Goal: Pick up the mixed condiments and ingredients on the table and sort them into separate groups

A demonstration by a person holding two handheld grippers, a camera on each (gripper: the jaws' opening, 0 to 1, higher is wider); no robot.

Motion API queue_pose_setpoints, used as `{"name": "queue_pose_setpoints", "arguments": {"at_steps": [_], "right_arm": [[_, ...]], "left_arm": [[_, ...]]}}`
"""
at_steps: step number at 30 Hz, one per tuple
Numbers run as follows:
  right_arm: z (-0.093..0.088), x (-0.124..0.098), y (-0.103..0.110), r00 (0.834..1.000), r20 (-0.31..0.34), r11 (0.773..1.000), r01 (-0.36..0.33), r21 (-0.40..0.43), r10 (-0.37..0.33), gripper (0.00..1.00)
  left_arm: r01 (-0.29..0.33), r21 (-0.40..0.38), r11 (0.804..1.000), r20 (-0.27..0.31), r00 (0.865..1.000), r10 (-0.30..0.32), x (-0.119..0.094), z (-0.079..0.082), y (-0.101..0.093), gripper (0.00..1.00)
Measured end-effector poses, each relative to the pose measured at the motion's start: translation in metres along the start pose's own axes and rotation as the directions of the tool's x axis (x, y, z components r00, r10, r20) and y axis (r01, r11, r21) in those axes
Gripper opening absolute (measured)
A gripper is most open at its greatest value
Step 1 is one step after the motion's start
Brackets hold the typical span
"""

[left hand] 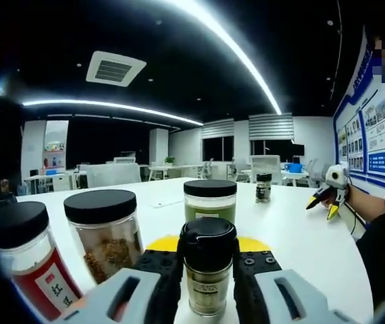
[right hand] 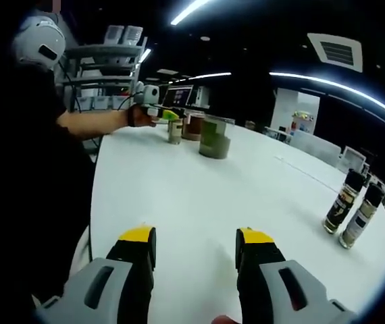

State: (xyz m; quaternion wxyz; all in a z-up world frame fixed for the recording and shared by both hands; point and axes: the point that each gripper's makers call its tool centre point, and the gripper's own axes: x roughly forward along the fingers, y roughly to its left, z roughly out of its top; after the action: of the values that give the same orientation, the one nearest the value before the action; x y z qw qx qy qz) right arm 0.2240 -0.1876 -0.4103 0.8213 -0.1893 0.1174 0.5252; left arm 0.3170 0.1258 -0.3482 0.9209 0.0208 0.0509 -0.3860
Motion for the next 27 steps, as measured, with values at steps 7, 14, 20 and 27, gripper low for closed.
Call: {"name": "queue_pose_setpoints", "arguments": {"at_steps": [7,14,20,27], "right_arm": [[0.001,0.002,0.001,1.000,0.003,1.000,-0.006,-0.005,0.006,0.48],[0.001,0.002,0.001,1.000,0.003,1.000,-0.005,-0.005,0.005,0.48],[0.004,0.003,0.007,1.000,0.011,0.999,-0.026,-0.023,0.027,0.48],[0.004,0.002,0.008,0.999,0.013,0.999,-0.030,-0.024,0.030,0.49]], "left_arm": [[-0.008,0.002,1.000,0.005,1.000,0.008,0.000,0.001,-0.005,0.29],[-0.046,0.011,0.999,-0.002,0.999,0.046,0.000,0.002,-0.008,0.29],[-0.050,0.006,0.999,-0.009,0.999,0.050,0.001,0.002,0.003,0.28],[-0.053,0.009,0.999,0.002,0.999,0.053,-0.001,0.006,0.006,0.28]]}}
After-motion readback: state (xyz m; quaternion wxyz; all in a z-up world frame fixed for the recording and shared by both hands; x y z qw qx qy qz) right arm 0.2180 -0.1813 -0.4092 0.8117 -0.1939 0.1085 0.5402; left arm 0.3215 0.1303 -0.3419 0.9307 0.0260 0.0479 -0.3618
